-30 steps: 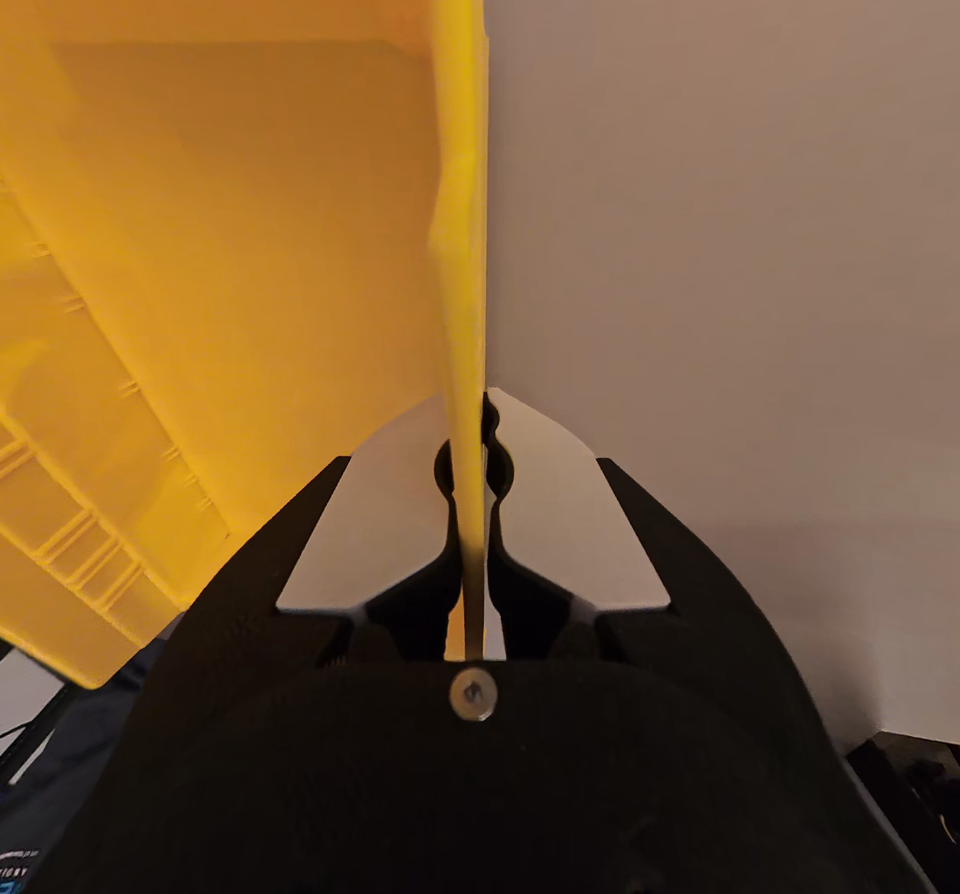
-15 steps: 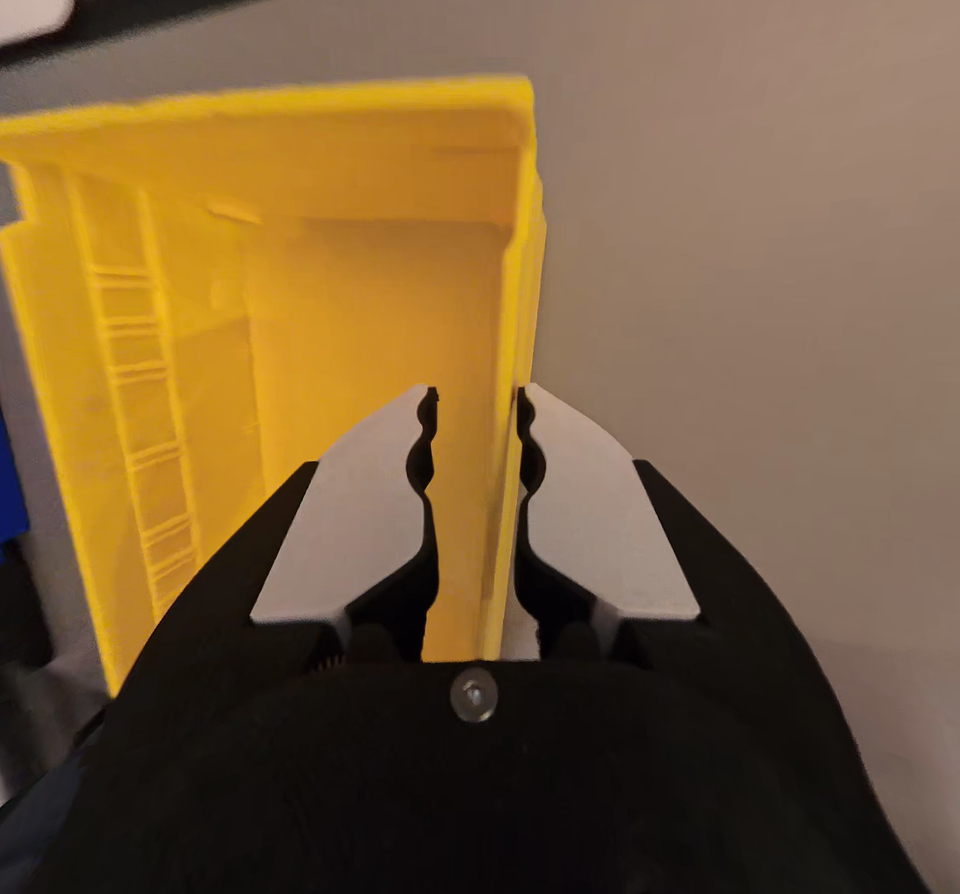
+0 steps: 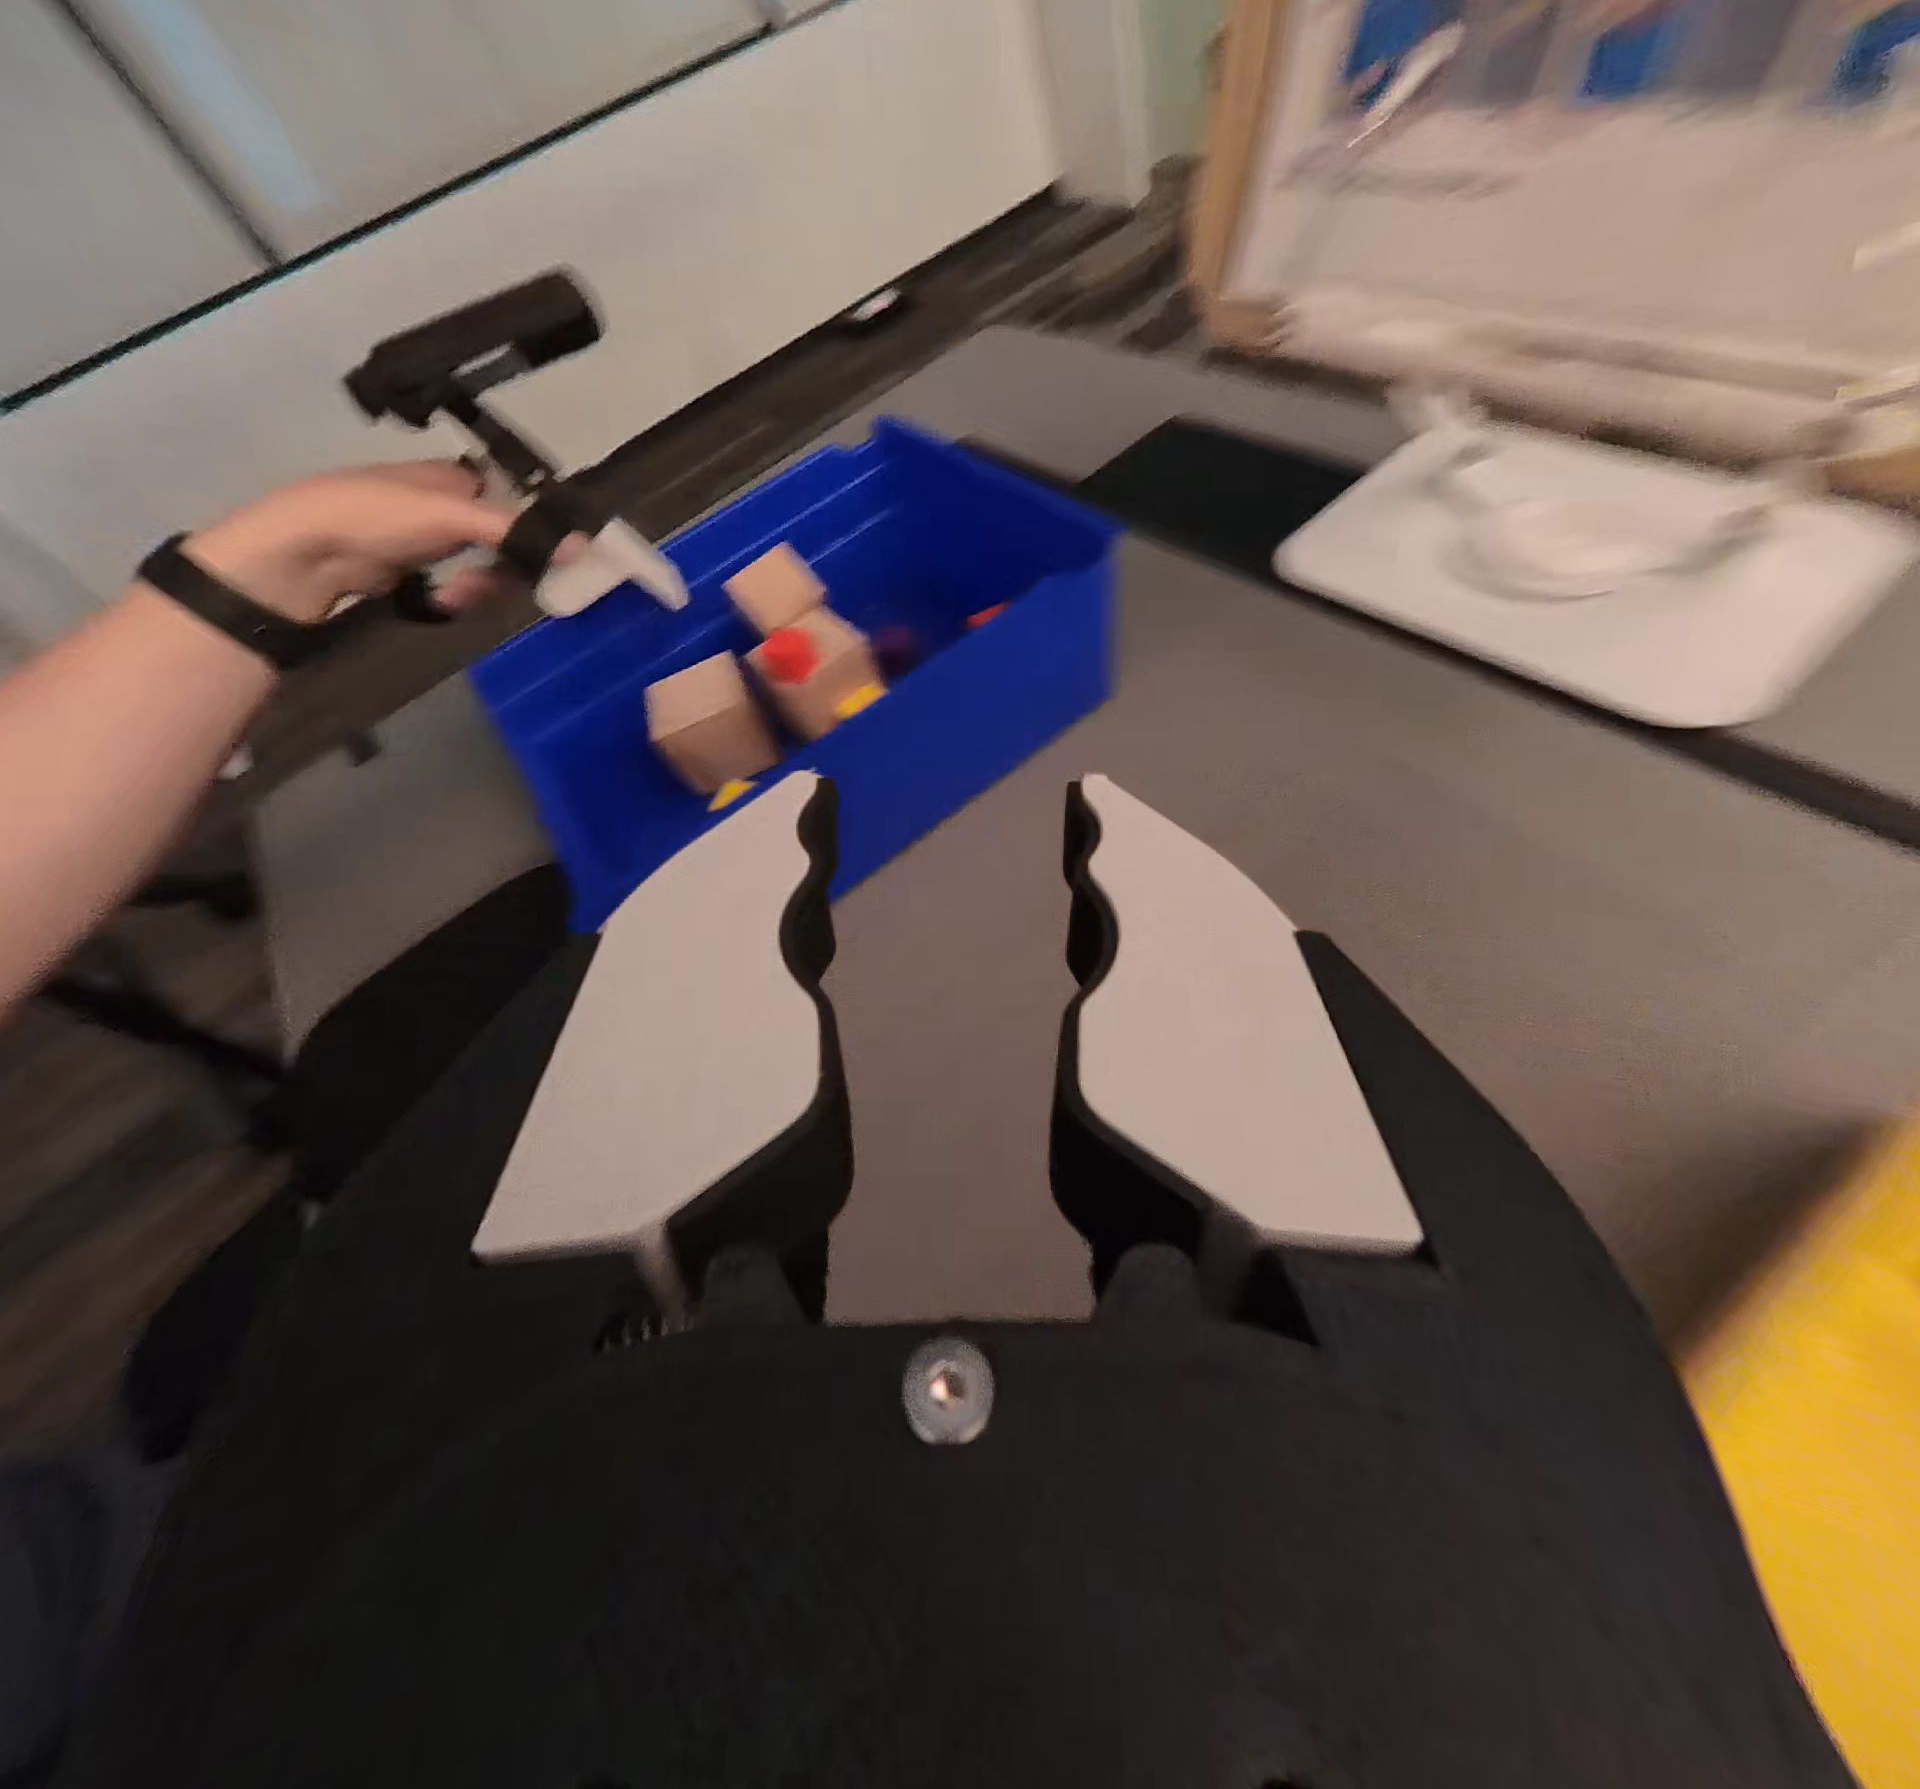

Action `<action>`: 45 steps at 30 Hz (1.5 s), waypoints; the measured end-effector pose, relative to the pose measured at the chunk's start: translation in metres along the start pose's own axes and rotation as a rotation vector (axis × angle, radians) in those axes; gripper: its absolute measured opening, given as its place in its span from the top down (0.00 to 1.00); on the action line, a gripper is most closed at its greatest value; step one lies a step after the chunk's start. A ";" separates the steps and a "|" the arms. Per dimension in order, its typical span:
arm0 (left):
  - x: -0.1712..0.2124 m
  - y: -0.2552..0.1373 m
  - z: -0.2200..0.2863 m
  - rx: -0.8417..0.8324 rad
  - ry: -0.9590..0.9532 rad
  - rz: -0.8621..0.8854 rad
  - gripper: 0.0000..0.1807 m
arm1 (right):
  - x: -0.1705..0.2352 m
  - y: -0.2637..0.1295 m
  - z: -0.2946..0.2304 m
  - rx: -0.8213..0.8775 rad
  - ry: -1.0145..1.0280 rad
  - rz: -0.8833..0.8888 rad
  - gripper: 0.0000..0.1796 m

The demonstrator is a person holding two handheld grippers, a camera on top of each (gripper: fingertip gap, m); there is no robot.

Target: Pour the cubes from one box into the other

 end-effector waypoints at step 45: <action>-0.041 0.023 0.025 -0.357 0.022 -0.157 0.95 | 0.003 0.266 -0.008 0.372 0.351 -1.039 0.84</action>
Point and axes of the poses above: each gripper's, where its closed fingertips meet, y out along the fingers, x out of its underside, z = x × y across the jaws, the point moved 10 cm from there along -y, back along the fingers, and after that the axes turned 2 degrees about -y, right-handed, at the moved point
